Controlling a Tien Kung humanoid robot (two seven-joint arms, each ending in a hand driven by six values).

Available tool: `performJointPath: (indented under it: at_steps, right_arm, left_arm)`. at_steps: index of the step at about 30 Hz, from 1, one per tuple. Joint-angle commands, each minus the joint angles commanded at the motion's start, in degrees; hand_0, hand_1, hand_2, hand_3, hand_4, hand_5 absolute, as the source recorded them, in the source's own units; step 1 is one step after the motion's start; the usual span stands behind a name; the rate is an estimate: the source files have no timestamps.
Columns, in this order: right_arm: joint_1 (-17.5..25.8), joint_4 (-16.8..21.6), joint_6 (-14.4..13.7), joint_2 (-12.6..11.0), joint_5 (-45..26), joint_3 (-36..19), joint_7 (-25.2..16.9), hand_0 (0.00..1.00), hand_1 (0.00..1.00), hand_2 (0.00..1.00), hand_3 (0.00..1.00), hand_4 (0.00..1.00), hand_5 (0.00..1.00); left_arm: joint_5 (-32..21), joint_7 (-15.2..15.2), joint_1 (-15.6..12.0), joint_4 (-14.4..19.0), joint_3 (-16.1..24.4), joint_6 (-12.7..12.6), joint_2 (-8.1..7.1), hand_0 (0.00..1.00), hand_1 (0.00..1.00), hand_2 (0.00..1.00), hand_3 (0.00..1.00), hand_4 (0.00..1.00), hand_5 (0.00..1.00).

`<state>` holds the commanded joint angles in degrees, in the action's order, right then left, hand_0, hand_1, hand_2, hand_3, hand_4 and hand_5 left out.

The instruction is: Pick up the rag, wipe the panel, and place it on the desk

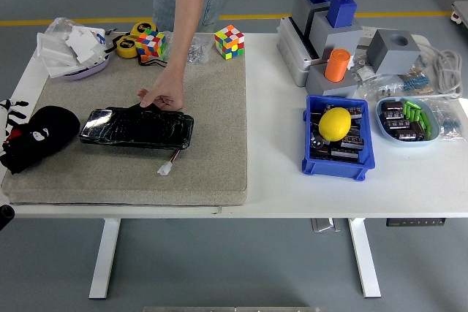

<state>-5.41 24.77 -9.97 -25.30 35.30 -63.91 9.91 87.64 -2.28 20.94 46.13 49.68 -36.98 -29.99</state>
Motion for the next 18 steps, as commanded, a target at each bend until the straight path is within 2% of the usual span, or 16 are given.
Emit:
performJointPath:
  at_steps: [2,3,8,9,14,15,18]
  right_arm:
    - [-0.01,-0.13,0.07,0.00,-0.04,0.13,0.05,0.742,0.636,0.693,0.614,0.996,0.583]
    - [0.00,-0.16,0.06,0.01,-0.01,0.11,0.05,0.741,0.636,0.693,0.613,0.994,0.583]
    - [-0.08,-0.35,0.00,-0.07,-0.01,-0.09,0.03,0.741,0.636,0.693,0.613,0.994,0.583]
    - [-0.13,-0.40,0.01,-0.08,0.01,-0.04,0.05,0.740,0.635,0.693,0.612,0.994,0.584]
    - [-0.24,-0.50,-0.02,-0.02,0.06,-0.15,-0.02,0.740,0.635,0.693,0.612,0.994,0.584]
    - [-0.26,-0.53,0.00,0.00,0.12,-0.16,0.01,0.741,0.634,0.693,0.612,0.993,0.584]
    - [-0.15,-0.68,0.10,0.10,0.09,-0.40,0.04,0.741,0.634,0.693,0.612,0.993,0.584]
  left_arm:
    - [-0.01,0.07,-0.03,0.10,0.23,0.01,-0.16,0.359,0.535,0.625,0.746,0.998,0.644]
    - [-0.12,-0.15,-0.04,0.19,0.35,0.05,-0.28,0.360,0.545,0.635,0.753,0.998,0.795]
    - [-0.64,-0.59,0.06,0.67,0.25,1.10,-0.90,0.360,0.545,0.635,0.753,0.998,0.795]
    - [-0.64,-0.54,0.05,0.77,0.27,1.27,-0.95,0.361,0.548,0.643,0.756,0.998,0.890]
    - [-3.60,-2.58,-0.13,1.04,0.39,2.01,-1.45,0.361,0.548,0.643,0.756,0.998,0.890]
    - [-4.14,-3.06,-0.24,1.08,0.65,2.10,-1.54,0.361,0.553,0.651,0.759,0.998,0.998]
    - [-6.03,-5.00,-0.86,2.14,2.51,2.35,-1.95,0.361,0.553,0.651,0.759,0.998,0.998]
